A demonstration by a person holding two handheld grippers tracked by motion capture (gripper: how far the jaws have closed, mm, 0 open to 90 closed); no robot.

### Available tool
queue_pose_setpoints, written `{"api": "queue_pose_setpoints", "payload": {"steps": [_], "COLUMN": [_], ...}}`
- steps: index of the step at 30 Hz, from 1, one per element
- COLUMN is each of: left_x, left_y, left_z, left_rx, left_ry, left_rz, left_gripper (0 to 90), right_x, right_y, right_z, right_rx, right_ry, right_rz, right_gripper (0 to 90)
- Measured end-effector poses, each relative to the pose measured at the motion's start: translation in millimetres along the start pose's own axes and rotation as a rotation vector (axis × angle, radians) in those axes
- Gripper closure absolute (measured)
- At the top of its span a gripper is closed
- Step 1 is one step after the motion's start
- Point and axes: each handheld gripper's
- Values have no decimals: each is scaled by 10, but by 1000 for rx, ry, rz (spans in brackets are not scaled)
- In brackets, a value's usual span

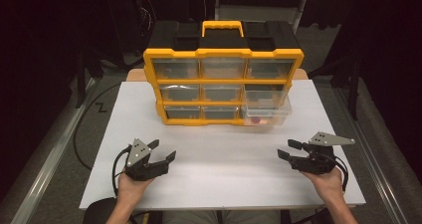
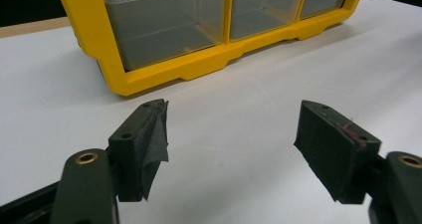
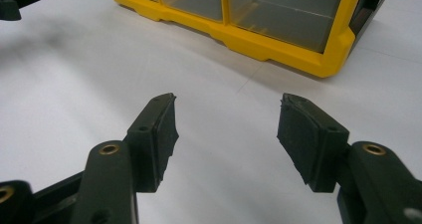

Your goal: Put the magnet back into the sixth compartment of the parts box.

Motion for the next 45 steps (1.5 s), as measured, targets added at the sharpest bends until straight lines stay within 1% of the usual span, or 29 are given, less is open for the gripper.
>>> {"api": "queue_pose_setpoints", "payload": {"steps": [3,11,20,24,27,31,33,37,42,45], "left_x": [0,4,0,0,4,13,14,20,21,17], "left_y": [3,0,0,3,3,4,5,8,8,2], "left_z": [0,-1,-1,-1,-2,-2,-1,-2,-2,-2], "left_rx": [1,1,1,4,3,4,4,6,6,4], "left_ry": [-1,-2,-1,-1,-2,-10,-11,-13,-12,-11], "left_rz": [0,-1,0,0,0,2,3,5,6,6], "left_gripper": [287,287,286,286,286,286,286,286,286,286], "right_x": [3,34,73,69,63,55,51,67,81,72], "right_y": [-10,-3,-30,-35,-24,4,10,3,7,6], "right_z": [27,124,225,258,287,331,354,398,411,410], "right_rx": [10,56,70,82,103,136,136,135,159,163], "right_ry": [-1,-15,-39,-35,-33,-38,-32,-49,-71,-70], "right_rz": [4,15,27,33,35,50,57,57,58,60], "right_gripper": [417,412,402,399,399,396,395,394,389,383]}}
Point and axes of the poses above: each handheld gripper's, and its own axes: y roughly backward along the jaws, z roughly out of its underside, x roughly to its right, and after that the axes turned 6 degrees about -x, right-handed
